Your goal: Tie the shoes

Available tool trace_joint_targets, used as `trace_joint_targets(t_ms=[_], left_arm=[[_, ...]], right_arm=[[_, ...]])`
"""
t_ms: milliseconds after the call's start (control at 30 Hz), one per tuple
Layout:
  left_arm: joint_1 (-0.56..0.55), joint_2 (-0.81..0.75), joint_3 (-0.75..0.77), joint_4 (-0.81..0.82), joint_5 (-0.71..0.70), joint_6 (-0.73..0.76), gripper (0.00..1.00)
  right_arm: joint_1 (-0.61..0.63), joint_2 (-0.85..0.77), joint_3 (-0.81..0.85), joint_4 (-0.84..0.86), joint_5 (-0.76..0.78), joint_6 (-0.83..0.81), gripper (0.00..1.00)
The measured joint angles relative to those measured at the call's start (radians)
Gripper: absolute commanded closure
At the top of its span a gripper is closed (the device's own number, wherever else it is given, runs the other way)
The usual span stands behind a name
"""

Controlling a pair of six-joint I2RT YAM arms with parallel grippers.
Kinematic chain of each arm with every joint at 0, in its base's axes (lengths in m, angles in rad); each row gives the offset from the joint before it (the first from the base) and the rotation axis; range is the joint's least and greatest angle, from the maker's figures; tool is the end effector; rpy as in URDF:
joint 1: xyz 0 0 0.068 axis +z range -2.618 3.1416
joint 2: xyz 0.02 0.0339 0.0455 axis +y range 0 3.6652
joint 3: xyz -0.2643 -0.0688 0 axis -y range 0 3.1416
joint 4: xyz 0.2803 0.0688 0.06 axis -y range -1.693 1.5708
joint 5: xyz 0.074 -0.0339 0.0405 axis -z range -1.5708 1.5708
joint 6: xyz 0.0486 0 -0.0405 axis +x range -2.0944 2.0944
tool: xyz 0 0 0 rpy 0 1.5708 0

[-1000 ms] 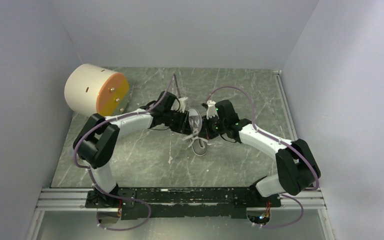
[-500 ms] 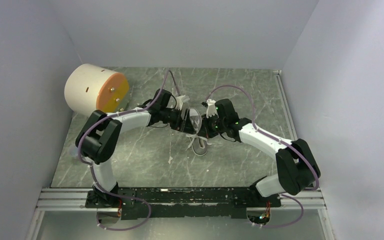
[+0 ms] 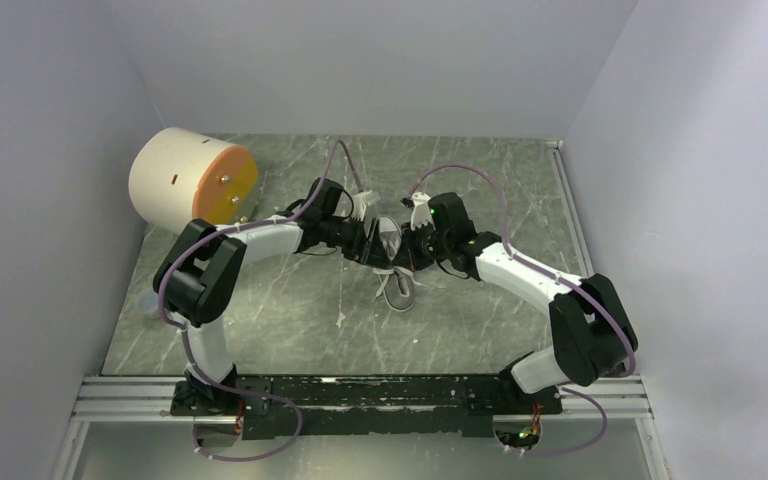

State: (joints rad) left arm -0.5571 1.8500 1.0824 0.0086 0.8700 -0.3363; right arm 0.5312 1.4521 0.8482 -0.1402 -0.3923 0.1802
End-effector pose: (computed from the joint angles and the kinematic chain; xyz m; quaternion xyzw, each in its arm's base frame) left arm 0.3306 -0.2497 0.1436 0.2572 0.8098 -0.5039 0.1557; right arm 0.2846 0.1887 0.1856 -0.2339 0.8708 0.3045 0.3072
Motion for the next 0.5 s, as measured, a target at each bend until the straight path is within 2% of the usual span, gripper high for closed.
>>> trace_joint_targets(t_ms=[333, 500], left_arm=[[0.000, 0.047, 0.000, 0.002, 0.036, 0.024, 0.30], [0.000, 0.063, -0.009, 0.010, 0.044, 0.016, 0.47]], right_arm=[[0.000, 0.002, 0.000, 0.005, 0.000, 0.003, 1.00], [0.000, 0.003, 0.000, 0.009, -0.003, 0.003, 1.00]])
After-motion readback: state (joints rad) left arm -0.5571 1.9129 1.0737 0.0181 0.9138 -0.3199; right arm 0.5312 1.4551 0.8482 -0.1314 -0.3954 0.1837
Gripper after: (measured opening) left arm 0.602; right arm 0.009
